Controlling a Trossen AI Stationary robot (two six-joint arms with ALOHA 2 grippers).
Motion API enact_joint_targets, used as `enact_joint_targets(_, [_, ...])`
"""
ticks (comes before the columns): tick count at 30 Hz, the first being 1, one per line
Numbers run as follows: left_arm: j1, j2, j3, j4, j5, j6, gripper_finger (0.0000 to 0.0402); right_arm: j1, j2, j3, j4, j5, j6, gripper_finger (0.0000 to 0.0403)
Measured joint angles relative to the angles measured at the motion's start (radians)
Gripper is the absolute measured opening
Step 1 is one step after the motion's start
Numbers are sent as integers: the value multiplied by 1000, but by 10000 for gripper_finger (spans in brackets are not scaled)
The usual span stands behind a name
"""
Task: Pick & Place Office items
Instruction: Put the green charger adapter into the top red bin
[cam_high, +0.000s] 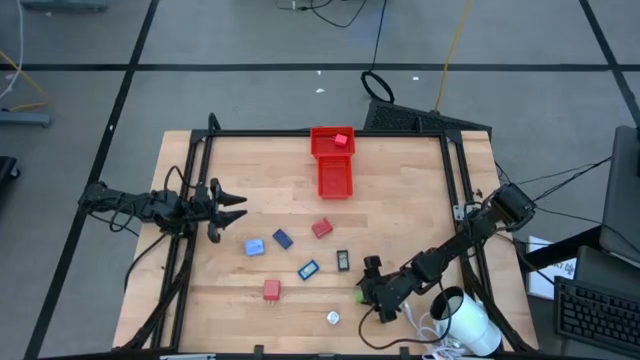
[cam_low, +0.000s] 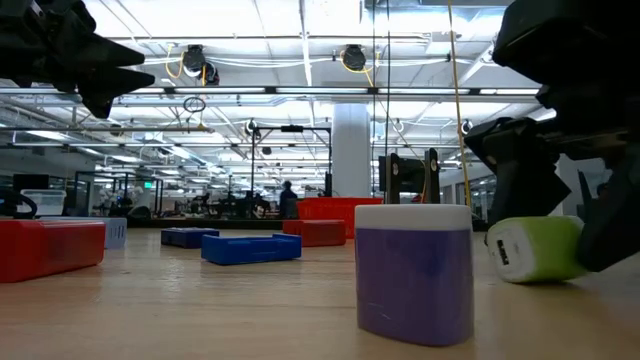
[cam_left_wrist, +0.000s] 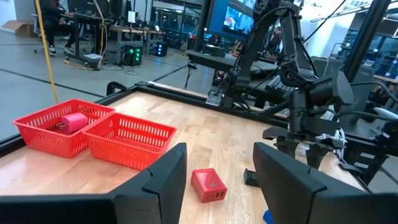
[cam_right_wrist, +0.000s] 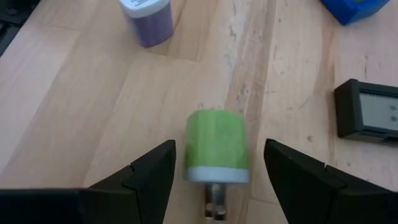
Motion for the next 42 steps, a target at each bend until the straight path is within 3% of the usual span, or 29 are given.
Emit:
enact_joint_targets(12, [0,0,0,0,0,0,214,0,0,0,2,0,-18,235])
enact_joint_targets(42, [0,0,0,0,0,-1,214,1,0,-1,1,-5,-18,225])
